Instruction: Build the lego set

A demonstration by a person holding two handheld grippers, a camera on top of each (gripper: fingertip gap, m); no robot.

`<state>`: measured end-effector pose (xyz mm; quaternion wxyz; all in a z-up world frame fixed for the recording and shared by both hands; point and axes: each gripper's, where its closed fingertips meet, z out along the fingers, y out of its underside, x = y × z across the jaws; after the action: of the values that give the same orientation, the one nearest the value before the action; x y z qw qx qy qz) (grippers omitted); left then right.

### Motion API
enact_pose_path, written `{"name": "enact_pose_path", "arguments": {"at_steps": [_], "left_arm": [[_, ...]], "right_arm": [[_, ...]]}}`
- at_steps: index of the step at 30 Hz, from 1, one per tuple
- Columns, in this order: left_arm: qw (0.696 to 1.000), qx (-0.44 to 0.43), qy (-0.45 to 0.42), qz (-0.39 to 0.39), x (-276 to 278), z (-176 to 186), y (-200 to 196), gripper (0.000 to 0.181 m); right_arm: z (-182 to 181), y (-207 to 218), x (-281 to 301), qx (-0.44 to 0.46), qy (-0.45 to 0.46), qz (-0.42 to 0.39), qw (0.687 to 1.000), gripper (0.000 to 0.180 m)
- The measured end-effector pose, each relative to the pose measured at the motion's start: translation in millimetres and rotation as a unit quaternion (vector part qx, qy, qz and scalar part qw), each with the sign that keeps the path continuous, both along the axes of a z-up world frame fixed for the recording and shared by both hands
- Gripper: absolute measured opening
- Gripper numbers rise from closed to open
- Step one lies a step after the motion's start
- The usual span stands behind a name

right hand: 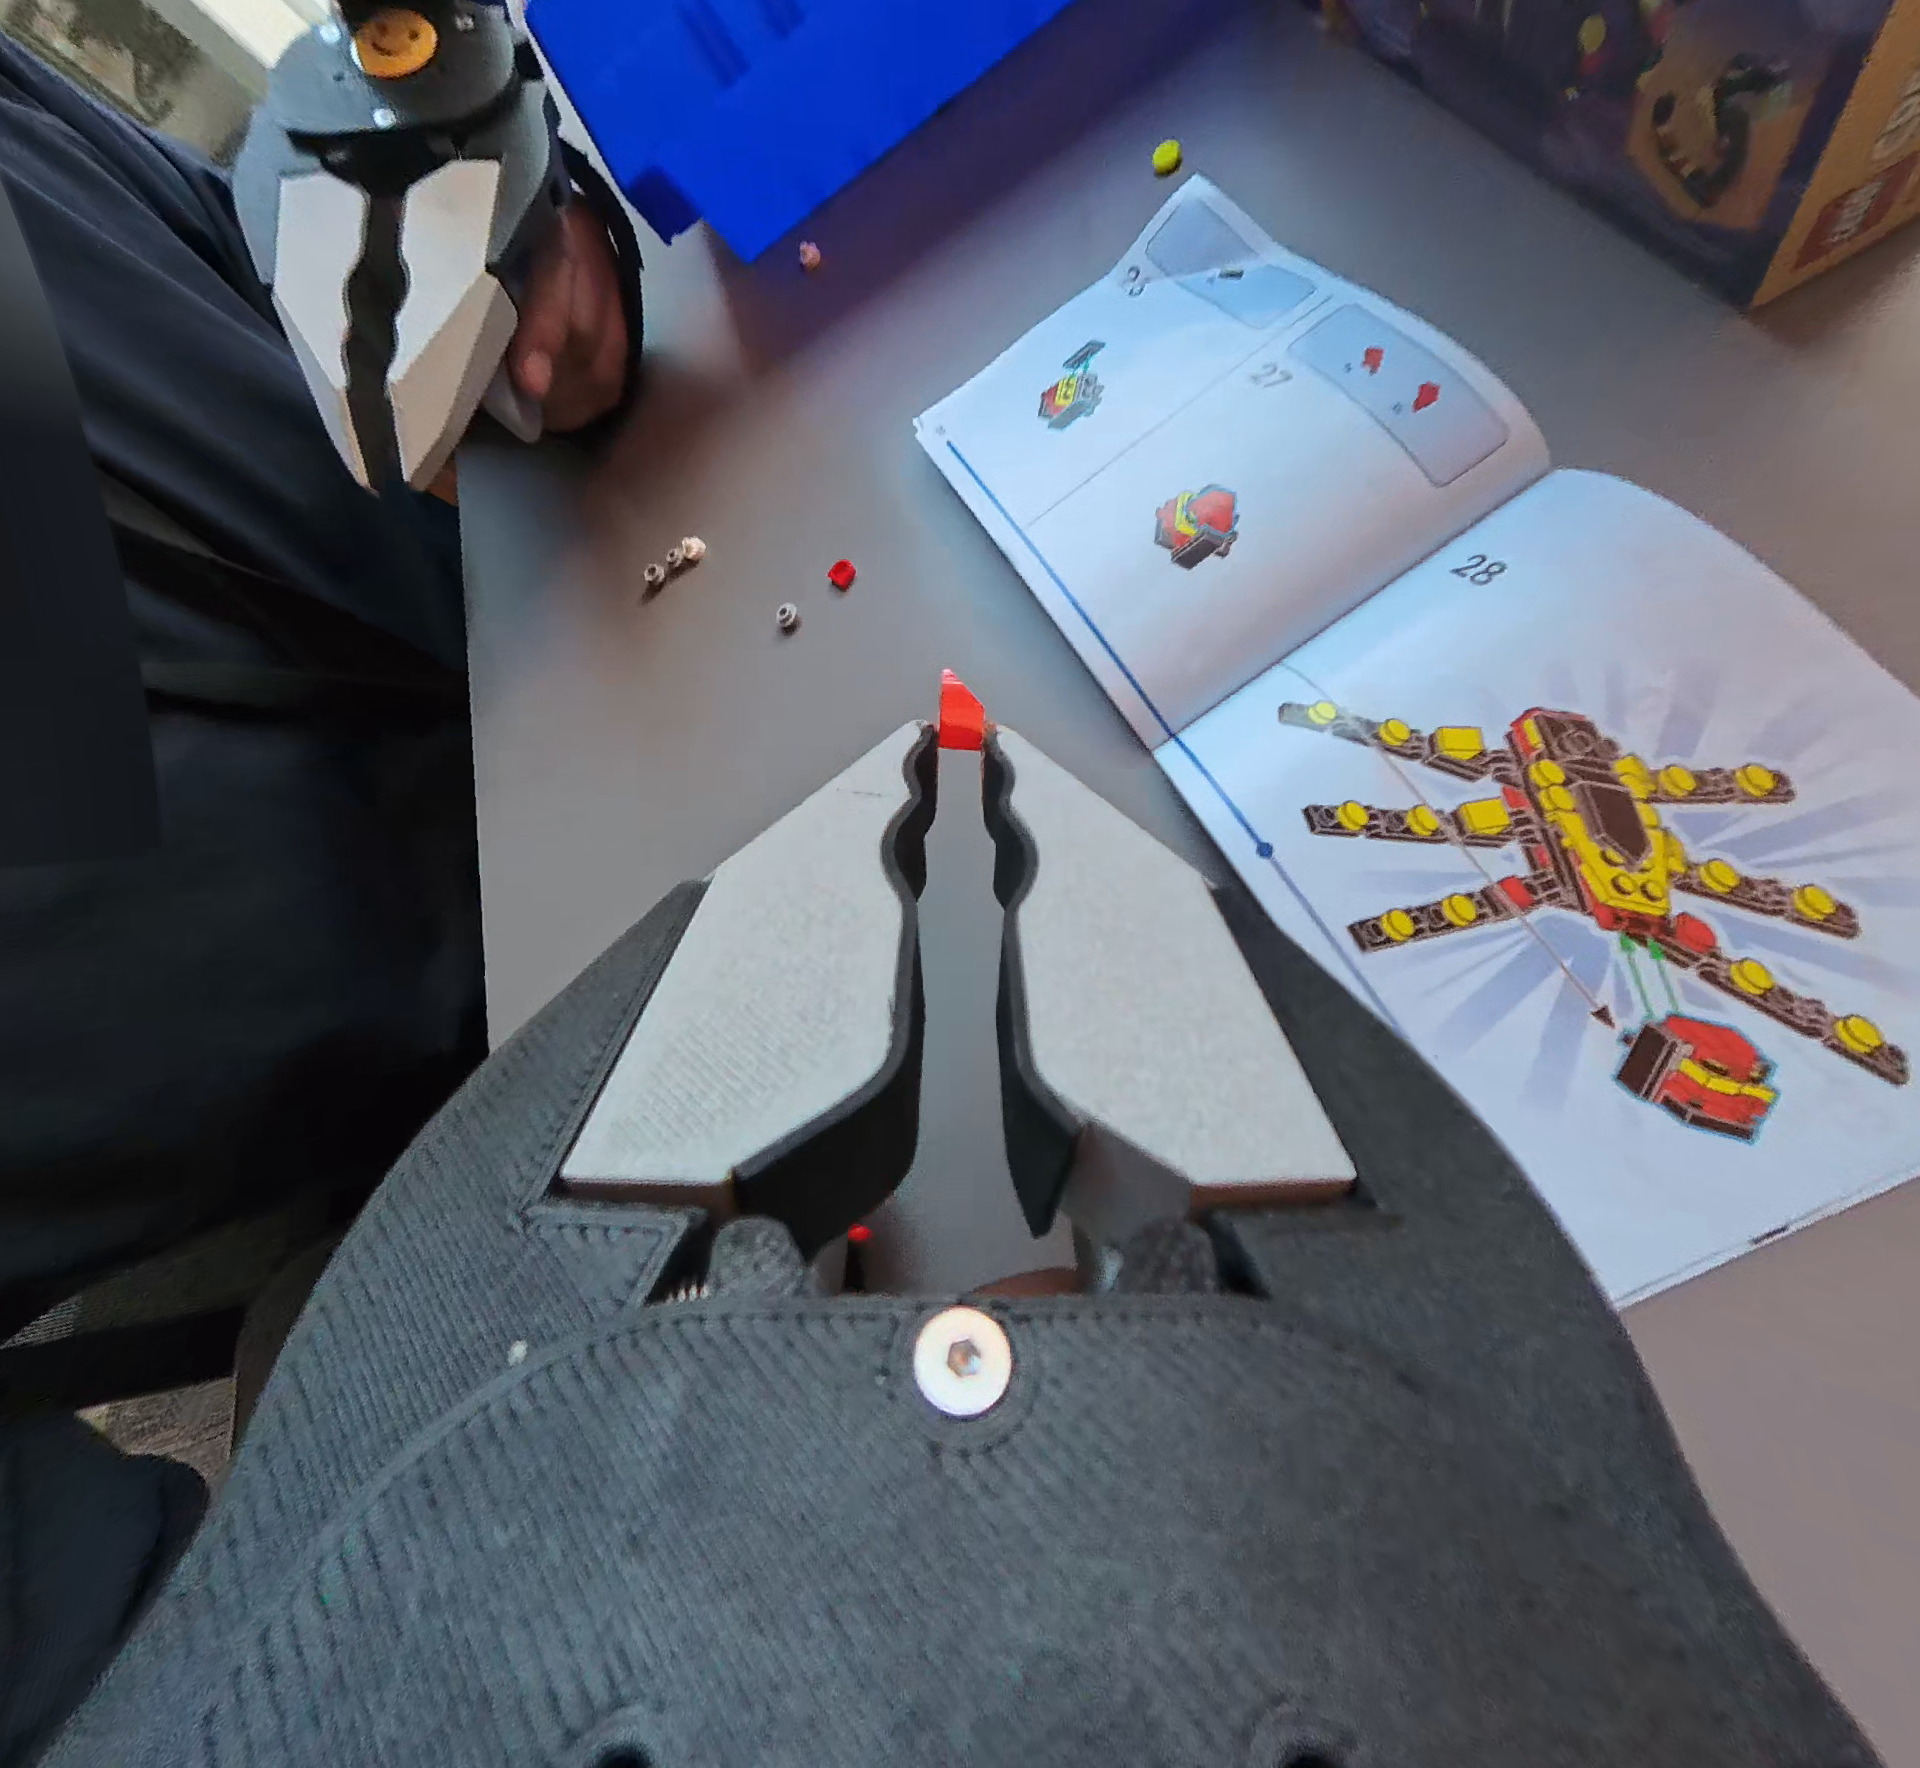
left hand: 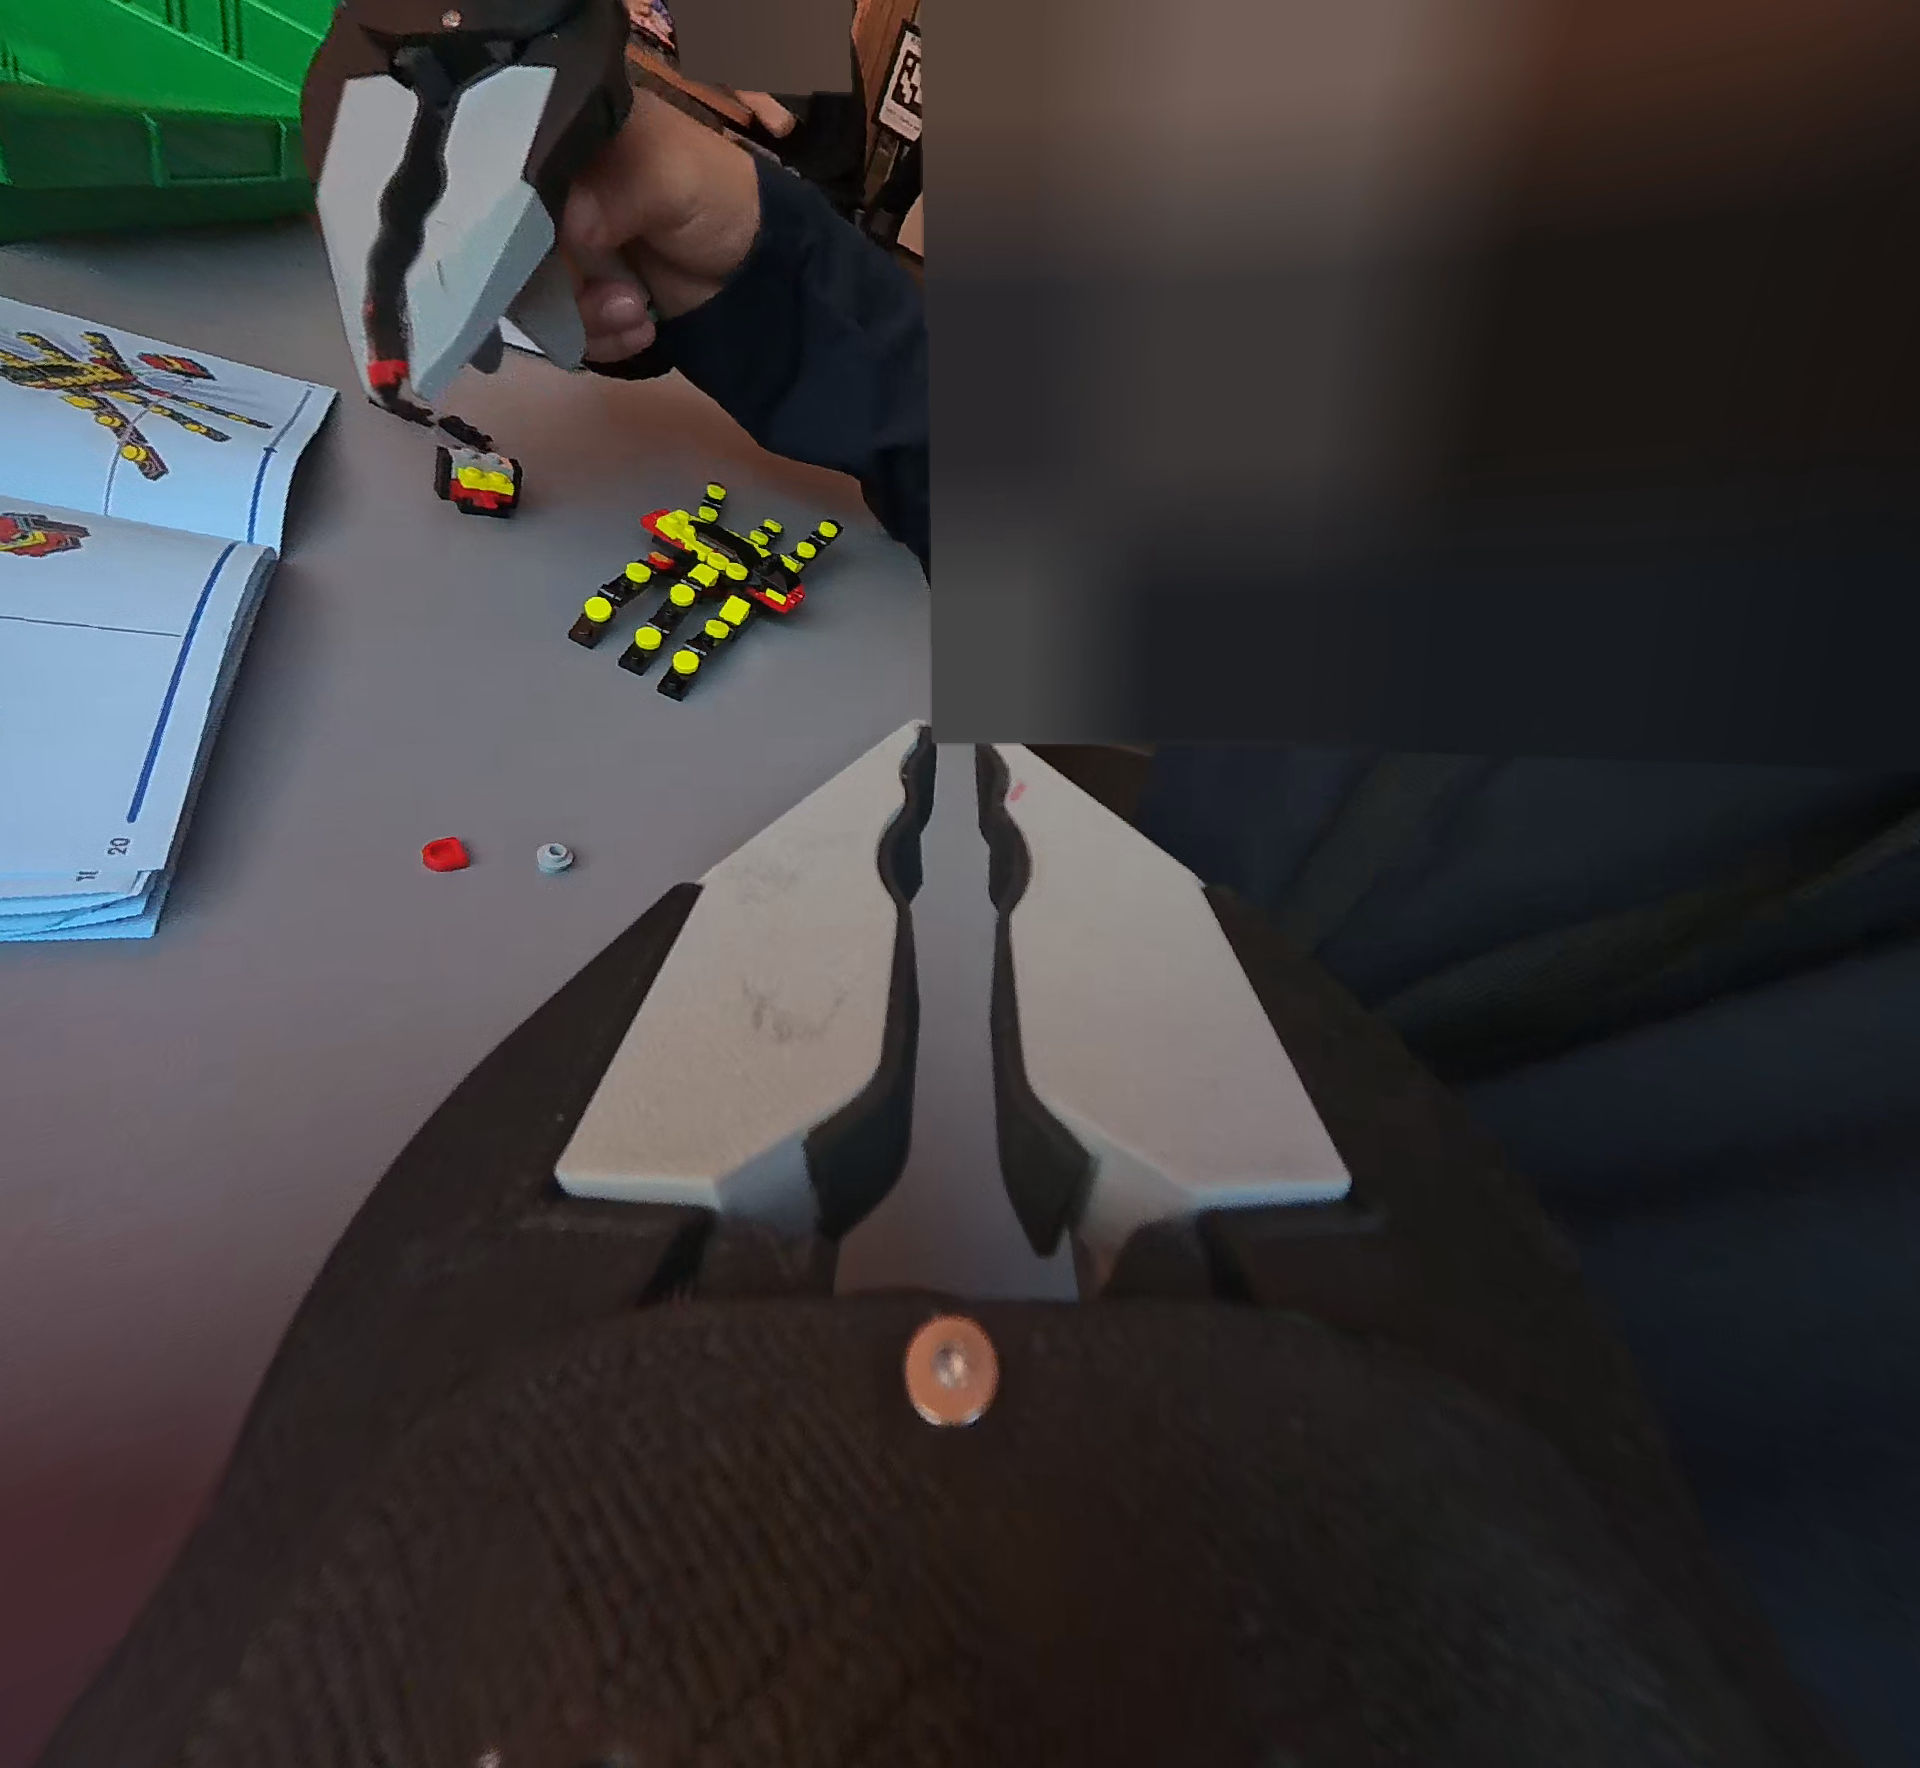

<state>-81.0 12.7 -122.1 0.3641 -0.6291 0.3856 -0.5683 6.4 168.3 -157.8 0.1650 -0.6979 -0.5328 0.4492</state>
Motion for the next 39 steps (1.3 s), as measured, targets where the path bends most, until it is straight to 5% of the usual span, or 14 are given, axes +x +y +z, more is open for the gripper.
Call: {"name": "enact_pose_path", "arguments": {"at_steps": [33,39], "left_arm": [[0.992,0.119,0.025,0.022,3.1,1.6,-4.6,0.005],[0.992,0.117,0.030,0.029,3.2,0.5,-2.2,0.005]], "right_arm": [[22.4,7.3,-3.0,-0.145,0.147,-0.005,0.979,0.005],[45.3,-14.0,3.1,-0.048,0.231,0.087,0.968,0.005]]}}
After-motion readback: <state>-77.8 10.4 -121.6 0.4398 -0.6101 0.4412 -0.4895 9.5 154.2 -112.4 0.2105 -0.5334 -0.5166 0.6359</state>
